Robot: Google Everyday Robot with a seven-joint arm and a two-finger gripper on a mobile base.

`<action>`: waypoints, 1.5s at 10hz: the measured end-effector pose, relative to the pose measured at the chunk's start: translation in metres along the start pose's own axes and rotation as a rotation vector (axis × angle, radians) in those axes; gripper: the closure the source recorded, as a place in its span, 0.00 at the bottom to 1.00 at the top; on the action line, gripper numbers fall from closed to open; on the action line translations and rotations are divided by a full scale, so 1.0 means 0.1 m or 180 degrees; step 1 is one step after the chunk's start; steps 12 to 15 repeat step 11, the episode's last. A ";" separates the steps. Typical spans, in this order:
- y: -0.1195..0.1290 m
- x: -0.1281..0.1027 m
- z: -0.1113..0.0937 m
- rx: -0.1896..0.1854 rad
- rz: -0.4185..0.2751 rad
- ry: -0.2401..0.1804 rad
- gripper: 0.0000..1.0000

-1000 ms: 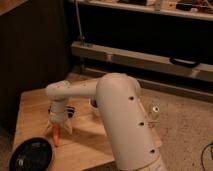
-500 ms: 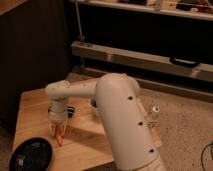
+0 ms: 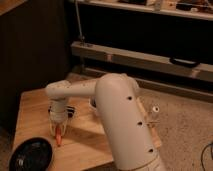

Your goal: Place the pepper in the ceramic bowl

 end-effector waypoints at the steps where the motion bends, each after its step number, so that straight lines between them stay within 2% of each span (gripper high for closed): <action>1: 0.00 0.00 0.00 -0.0001 0.0000 -0.0006 0.70; 7: 0.01 -0.03 0.00 -0.0003 0.0001 -0.0018 0.70; 9: 0.02 -0.06 -0.12 0.0015 0.0004 0.0077 0.70; 11: 0.02 -0.19 -0.40 0.0029 0.0001 0.0256 0.70; 15: 0.02 -0.19 -0.40 0.0029 0.0001 0.0256 0.70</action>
